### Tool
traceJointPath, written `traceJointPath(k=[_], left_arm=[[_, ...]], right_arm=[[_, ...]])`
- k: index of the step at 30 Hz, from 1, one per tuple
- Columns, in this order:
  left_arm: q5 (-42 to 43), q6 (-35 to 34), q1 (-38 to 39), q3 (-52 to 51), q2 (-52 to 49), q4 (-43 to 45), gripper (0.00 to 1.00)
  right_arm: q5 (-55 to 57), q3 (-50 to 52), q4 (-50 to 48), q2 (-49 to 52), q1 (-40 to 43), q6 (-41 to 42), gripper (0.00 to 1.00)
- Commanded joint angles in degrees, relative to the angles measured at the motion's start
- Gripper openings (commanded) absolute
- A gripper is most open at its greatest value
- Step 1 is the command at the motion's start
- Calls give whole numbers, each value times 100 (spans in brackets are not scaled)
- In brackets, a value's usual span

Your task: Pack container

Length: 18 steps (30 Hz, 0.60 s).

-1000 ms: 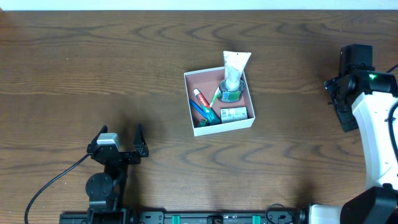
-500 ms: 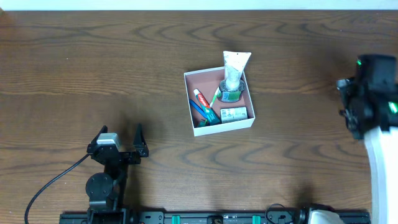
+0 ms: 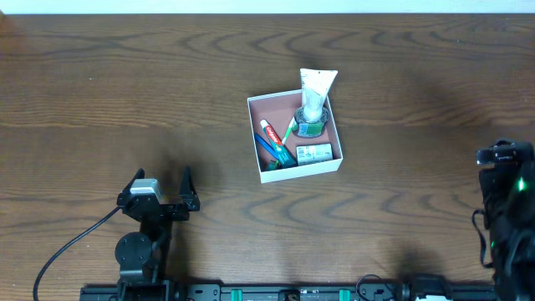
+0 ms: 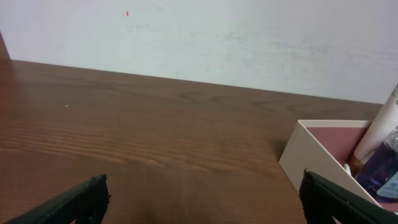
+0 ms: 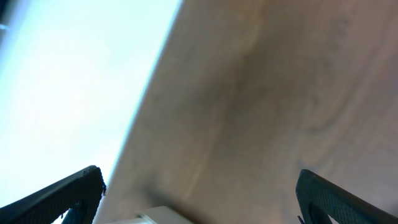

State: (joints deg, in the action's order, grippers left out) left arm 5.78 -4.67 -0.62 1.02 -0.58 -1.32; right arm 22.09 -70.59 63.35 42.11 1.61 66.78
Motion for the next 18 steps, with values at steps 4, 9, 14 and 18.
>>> traceJointPath(k=[4, 9, 14, 18], left_arm=[[66, -28, 17, -79, 31, -229, 98], [66, -28, 17, -79, 31, -227, 98], [68, -28, 17, -79, 31, -227, 98], [68, -28, 17, -79, 31, -227, 98]], right_arm=[[-20, 1716, -1871, -1246, -129, -997, 99], [-479, 3023, -3158, -2159, -129, -1849, 99], [-1165, 4188, -4575, -2957, -129, -2935, 99], [-1606, 4946, -5396, -3453, -129, -3368, 99]])
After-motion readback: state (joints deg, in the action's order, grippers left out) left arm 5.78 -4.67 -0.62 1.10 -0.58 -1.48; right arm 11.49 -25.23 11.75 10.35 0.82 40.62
